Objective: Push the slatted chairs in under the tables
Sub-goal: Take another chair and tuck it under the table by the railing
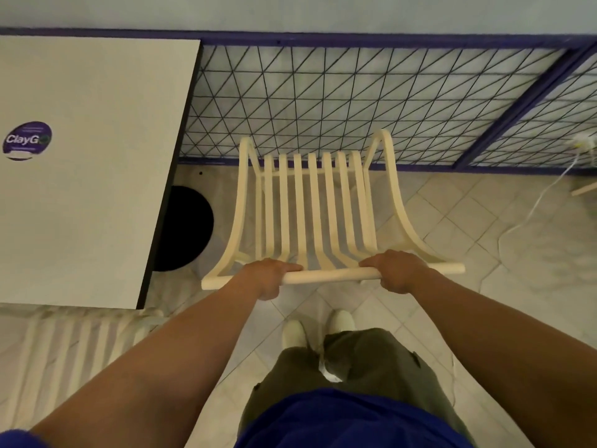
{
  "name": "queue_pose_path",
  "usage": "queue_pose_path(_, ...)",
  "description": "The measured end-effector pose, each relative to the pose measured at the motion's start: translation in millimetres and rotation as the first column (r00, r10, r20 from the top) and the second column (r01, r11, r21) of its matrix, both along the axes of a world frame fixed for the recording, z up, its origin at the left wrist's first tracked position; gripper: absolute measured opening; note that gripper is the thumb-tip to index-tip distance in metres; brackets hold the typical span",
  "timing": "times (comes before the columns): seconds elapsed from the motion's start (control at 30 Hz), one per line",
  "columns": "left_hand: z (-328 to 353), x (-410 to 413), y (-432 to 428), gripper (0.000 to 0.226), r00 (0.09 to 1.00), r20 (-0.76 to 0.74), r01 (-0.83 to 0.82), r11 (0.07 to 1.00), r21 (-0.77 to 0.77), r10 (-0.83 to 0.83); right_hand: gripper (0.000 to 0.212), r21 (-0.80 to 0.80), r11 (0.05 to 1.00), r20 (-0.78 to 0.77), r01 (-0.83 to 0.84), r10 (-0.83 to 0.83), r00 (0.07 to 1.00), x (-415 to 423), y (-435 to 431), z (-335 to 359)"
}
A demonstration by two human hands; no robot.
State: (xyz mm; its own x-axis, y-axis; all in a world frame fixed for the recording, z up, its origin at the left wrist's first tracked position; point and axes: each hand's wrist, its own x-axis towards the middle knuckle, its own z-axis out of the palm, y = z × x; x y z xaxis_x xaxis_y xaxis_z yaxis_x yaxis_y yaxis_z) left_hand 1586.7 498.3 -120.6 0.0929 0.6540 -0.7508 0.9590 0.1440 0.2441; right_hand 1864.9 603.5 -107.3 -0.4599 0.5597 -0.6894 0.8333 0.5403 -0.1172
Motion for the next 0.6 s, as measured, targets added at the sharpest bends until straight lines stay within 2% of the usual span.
queue_pose_path(0.23,2.2,0.0,2.1,0.085,0.999,0.000,0.035,0.999,0.016,-0.035,0.065,0.023,0.999,0.038,-0.022,0.021,0.999,5.1,3.6,-1.2)
queue_pose_path(0.37,-1.3,1.9,-0.1,0.088,1.000,-0.013,0.001,1.000,0.010,-0.001,0.080,-0.021,0.998,0.061,-0.066,0.067,0.996,13.1,11.2,-5.6)
queue_pose_path(0.43,-2.3,2.4,0.5,0.090,0.999,-0.039,-0.012,1.000,0.015,0.013,0.086,-0.066,0.995,0.026,-0.070,0.072,0.997,14.5,14.1,-8.2)
queue_pose_path(0.6,-5.0,6.6,-3.2,0.093,0.995,-0.076,-0.069,0.997,0.017,0.070,0.087,-0.130,0.986,-0.032,-0.109,0.105,0.994,16.6,18.8,-16.4)
